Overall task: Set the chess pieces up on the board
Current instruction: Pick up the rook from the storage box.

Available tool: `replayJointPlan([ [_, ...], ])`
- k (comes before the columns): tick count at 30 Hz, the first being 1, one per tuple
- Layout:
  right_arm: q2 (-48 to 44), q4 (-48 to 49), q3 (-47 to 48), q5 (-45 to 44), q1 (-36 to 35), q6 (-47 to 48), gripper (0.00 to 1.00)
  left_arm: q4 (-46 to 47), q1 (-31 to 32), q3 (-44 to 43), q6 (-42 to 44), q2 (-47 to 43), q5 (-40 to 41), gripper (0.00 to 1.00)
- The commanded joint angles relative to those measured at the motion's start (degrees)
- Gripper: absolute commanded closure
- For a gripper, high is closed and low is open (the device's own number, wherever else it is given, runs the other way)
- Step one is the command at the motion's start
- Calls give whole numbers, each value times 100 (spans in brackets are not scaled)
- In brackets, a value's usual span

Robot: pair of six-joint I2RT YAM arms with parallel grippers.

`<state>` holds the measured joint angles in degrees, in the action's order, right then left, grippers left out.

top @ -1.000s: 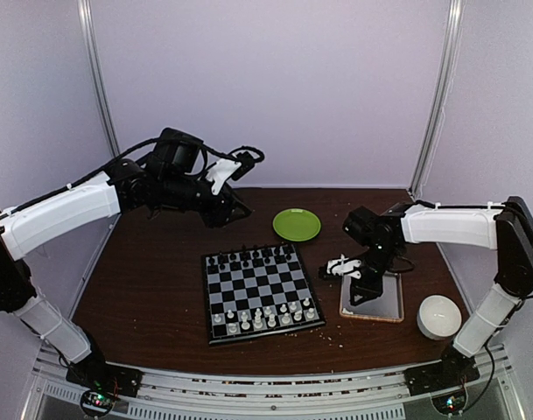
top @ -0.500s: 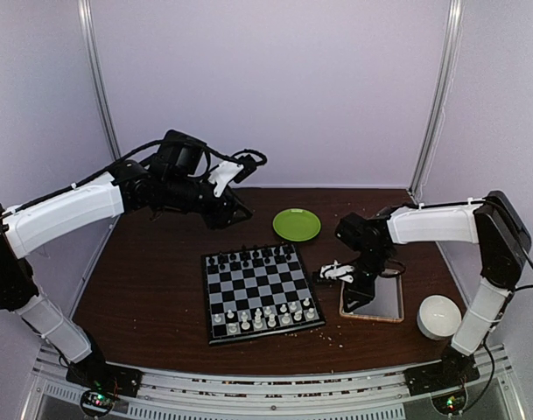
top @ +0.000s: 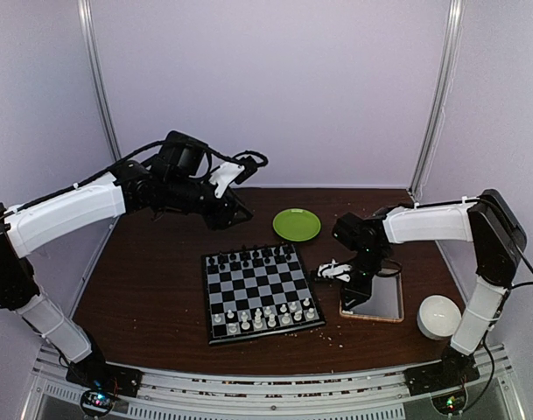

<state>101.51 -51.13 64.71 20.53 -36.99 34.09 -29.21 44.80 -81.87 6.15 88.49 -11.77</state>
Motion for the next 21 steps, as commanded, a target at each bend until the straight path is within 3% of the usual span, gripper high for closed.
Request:
replayJointPlan([
  [1,79,66,69,-130,-54,-51,75,134,3,-93,77,37,-53,61],
  [21,-4,41,-84,-201,-150,-5,74,122,3,-110,46,91,-124,61],
])
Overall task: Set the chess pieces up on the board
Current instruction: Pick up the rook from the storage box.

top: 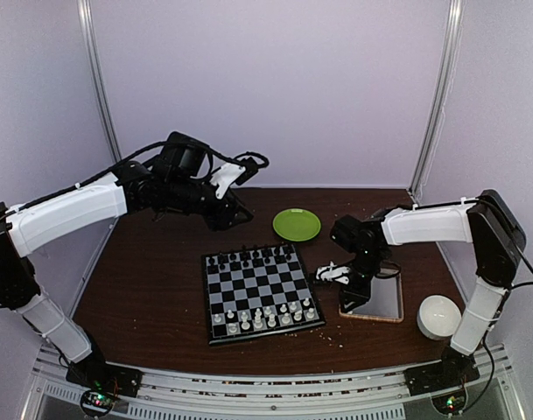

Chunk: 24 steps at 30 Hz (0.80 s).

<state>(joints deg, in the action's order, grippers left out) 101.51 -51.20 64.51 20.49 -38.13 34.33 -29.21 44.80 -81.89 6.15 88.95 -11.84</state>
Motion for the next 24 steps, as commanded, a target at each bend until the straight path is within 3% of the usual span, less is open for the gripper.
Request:
replayJointPlan([
  [1,10,60,-55,-236,-37,-51,74,118,5,-108,47,44,-117,61],
  [24,193,383,-172,-1135,-37,-329,70,109,3,-113,37,67,-162,61],
])
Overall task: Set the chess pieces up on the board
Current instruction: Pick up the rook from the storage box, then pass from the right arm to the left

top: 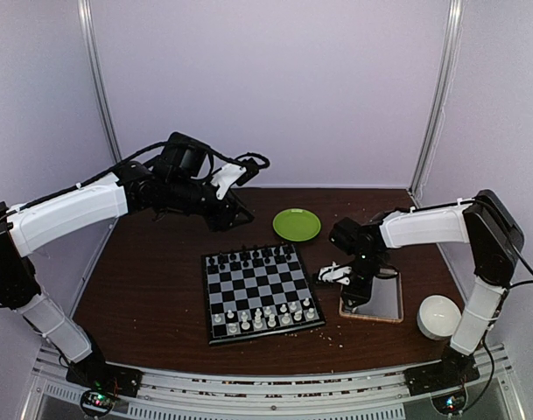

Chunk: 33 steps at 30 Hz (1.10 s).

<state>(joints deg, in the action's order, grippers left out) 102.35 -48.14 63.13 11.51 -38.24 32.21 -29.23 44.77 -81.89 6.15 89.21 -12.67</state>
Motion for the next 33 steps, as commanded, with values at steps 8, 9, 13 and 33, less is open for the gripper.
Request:
replayJointPlan([
  [8,26,96,-99,-295,-26,-119,78,103,5,-117,48,40,-69,61],
  [9,-27,82,-99,-255,-19,-124,78,103,5,-117,51,36,-69,61],
  [13,-186,-39,-13,-18,52,-152,81,102,5,-109,73,66,-50,61],
  [33,-1047,-1027,1688,4271,1802,-1212,84,3607,1760,1057,496,-96,2731,62],
])
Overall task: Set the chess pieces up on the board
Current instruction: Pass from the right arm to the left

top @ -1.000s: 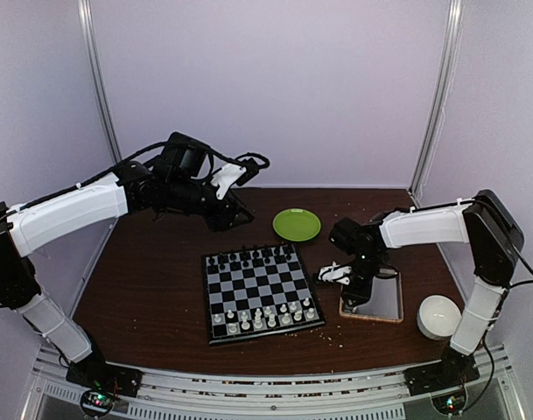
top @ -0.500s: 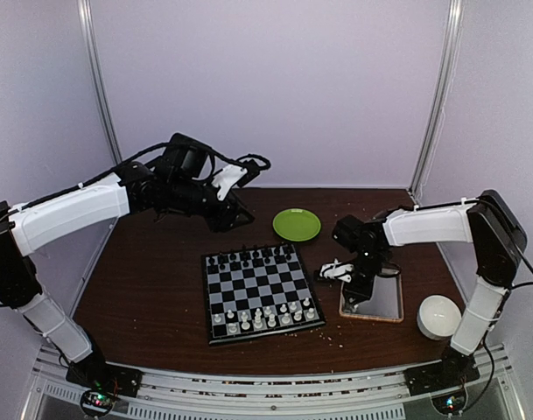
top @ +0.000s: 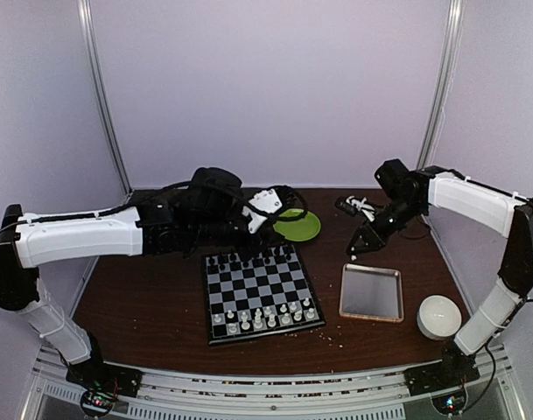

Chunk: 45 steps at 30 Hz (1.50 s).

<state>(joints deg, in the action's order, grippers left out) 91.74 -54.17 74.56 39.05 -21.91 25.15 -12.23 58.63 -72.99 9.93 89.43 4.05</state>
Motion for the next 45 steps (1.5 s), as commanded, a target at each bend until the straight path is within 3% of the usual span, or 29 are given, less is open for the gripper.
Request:
replayJointPlan([
  [1,84,-505,653,1783,196,-596,84,2301,516,211,190,-21,1296,62],
  [7,-33,394,262,2585,319,-1792,84,4229,1275,-25,761,1099,2750,63],
  [11,-133,940,24,2750,418,-2348,83,4786,1488,-356,670,1759,2863,64],
  [21,-320,1735,-320,2907,595,-3068,83,4834,1659,-434,-281,2259,2866,63],
  [34,-615,2350,-729,2790,693,-3596,82,4470,1647,-1321,-628,3050,3222,65],
  [45,-675,2496,-821,2857,697,-3694,82,4171,1465,-1585,-1015,3268,3157,66],
])
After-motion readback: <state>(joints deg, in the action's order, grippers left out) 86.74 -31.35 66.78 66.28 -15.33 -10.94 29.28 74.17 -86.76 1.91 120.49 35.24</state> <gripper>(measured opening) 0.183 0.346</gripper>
